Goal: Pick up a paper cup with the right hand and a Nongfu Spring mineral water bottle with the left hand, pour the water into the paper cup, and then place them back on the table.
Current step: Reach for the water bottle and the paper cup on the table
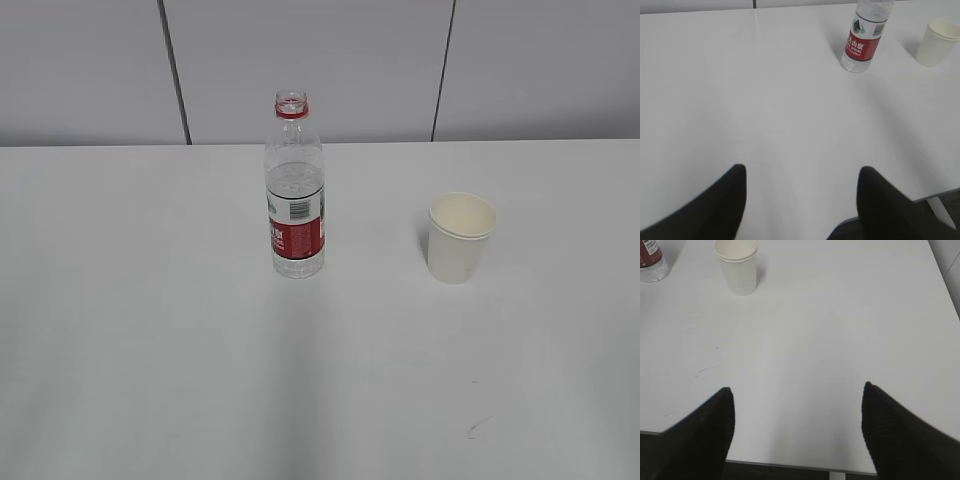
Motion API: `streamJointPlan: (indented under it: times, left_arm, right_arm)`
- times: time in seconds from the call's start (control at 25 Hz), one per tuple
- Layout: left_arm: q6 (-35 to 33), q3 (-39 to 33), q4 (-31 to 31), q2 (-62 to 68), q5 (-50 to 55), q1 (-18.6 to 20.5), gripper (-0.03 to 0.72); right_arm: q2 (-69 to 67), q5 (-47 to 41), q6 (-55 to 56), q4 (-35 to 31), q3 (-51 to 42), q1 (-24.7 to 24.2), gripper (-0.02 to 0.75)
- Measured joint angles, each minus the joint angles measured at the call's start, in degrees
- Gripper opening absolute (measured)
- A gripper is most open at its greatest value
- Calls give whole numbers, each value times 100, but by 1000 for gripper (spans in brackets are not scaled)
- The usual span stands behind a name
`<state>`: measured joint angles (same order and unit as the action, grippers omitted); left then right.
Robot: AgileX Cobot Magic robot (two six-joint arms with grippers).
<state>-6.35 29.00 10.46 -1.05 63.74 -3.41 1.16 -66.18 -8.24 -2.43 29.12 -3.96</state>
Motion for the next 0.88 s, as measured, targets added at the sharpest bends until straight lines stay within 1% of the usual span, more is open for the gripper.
streamJointPlan:
  times: [0.36,0.52,0.68,0.88]
  left_arm:
    - [0,24,75,0,-107,0,436]
    - [-39,78,172,0,-871,0,436]
    - [-176,84,-22,11,-1761,0,436]
    - [-211,84,-193,331,-2569,0,436]
  right_arm:
    - [0,39,0,0,0,0,590]
    - [0,277,-35,0,48,0,590]
    - [-12,871,-260,-11,60,0,590]
    - [-458,1963,-306,-45,60,0,590]
